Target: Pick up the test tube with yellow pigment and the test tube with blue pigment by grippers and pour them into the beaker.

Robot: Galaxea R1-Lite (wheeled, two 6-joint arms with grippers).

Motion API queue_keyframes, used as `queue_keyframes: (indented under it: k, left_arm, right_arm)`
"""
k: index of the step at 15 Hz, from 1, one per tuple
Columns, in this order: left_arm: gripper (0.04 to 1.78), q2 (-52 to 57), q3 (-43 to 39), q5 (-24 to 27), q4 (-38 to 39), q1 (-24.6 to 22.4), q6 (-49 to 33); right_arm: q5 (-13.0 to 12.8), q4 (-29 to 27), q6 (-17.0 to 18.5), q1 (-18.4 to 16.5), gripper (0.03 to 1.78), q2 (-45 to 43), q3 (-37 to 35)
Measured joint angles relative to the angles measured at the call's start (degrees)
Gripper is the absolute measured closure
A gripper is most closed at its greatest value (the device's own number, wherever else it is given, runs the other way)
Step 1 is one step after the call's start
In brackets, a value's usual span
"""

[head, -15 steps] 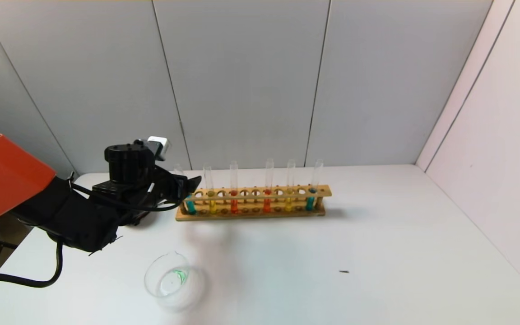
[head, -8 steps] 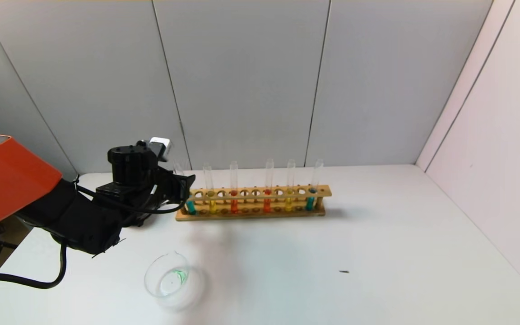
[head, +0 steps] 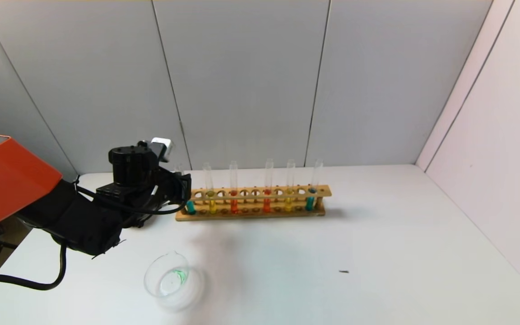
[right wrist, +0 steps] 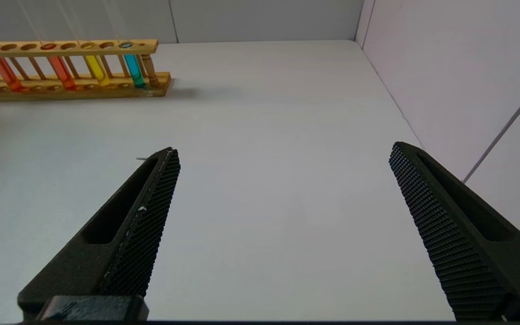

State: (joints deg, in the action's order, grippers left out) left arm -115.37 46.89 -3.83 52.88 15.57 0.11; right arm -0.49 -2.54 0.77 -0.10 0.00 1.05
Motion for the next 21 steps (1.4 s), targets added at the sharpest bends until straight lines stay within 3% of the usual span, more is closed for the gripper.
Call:
queue_keyframes:
  k: [9, 21]
  left_arm:
    - [1.51, 6.69, 0.90, -1.35, -5.89, 0.83, 0.49]
    - [1.51, 11.81, 12.53, -2.43, -20.33, 0.80, 0.57]
  right_arm:
    - [0.00, 0.00, 0.02, 0.00, 0.11, 0.00, -0.01]
    - [0.02, 0.00, 0.00, 0.00, 0.11, 0.00, 0.00]
